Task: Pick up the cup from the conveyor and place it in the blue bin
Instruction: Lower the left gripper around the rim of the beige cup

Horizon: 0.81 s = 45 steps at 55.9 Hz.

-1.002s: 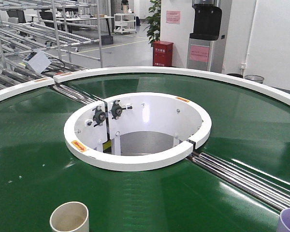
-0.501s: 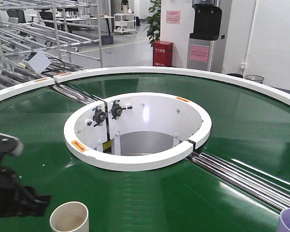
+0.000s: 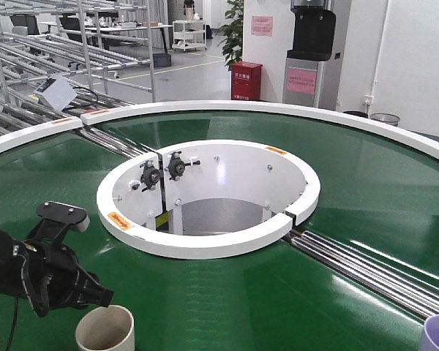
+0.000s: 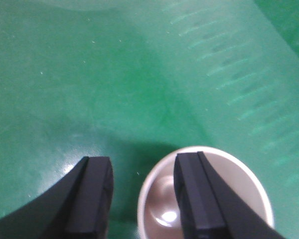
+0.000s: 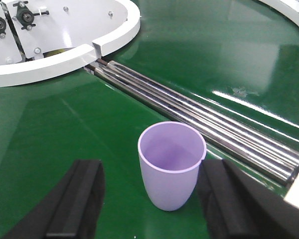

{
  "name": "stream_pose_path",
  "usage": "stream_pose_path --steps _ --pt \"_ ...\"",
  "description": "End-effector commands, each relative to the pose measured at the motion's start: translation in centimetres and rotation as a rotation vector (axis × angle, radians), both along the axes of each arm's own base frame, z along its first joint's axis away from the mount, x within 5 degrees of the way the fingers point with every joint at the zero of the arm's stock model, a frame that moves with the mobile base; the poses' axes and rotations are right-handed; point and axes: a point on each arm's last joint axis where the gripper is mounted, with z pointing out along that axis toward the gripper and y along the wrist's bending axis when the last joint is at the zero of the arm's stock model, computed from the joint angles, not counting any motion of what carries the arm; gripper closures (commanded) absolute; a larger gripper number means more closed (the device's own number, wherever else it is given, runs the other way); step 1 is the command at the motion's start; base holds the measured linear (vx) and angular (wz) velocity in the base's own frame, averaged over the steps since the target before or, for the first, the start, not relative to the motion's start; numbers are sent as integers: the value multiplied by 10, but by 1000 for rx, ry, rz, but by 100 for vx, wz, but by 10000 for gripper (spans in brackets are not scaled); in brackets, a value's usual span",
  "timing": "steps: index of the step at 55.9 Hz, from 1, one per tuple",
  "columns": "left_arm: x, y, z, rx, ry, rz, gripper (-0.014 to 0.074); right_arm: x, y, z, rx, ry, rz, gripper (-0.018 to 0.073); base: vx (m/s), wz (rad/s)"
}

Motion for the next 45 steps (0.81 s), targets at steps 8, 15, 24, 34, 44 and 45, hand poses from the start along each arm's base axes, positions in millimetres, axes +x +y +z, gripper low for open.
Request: stream_pose_path --steps 8,15,24,34,44,45 --pt "4 -1 12 23 -45 4 167 3 -1 17 -10 -96 -5 80 0 0" --pt "1 -1 10 30 -12 -12 167 3 -1 17 -10 -96 -5 80 0 0" --pt "5 2 4 95 -25 -38 167 3 -1 17 -10 -96 -5 80 0 0" --pt "10 2 -10 123 10 -49 167 4 -1 17 -10 -101 -4 80 0 0" --pt "10 2 -15 121 33 -53 180 3 -1 14 1 -64 -6 80 0 0" --pt "10 2 -15 121 35 -53 188 2 -1 14 4 -55 -7 80 0 0"
